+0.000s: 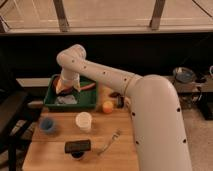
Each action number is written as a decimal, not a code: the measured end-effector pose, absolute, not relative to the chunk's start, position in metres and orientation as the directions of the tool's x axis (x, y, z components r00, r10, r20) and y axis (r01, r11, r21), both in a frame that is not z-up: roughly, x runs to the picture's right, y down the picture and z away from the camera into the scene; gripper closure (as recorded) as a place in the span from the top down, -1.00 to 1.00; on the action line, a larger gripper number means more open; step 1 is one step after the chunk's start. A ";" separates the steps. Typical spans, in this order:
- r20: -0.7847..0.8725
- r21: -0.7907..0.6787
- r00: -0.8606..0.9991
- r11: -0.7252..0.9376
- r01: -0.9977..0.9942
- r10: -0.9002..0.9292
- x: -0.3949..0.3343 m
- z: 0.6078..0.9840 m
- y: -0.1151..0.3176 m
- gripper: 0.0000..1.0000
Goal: Place towel in paper cup
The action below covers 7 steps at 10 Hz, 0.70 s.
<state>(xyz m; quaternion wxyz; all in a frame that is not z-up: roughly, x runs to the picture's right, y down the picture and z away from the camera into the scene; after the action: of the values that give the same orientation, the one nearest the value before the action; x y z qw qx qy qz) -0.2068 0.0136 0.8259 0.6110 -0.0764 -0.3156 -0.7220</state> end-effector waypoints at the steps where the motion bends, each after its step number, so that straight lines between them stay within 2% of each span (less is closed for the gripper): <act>1: 0.494 0.361 -0.247 -0.062 0.931 -0.834 -0.211 0.837 0.018 0.42; 7: 0.525 0.350 -0.235 -0.045 0.936 -0.818 -0.223 0.895 0.052 0.42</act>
<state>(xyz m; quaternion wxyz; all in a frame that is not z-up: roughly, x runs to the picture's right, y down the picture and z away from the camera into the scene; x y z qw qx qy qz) -0.2229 0.0522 0.8954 0.6116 -0.0913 -0.3220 -0.7169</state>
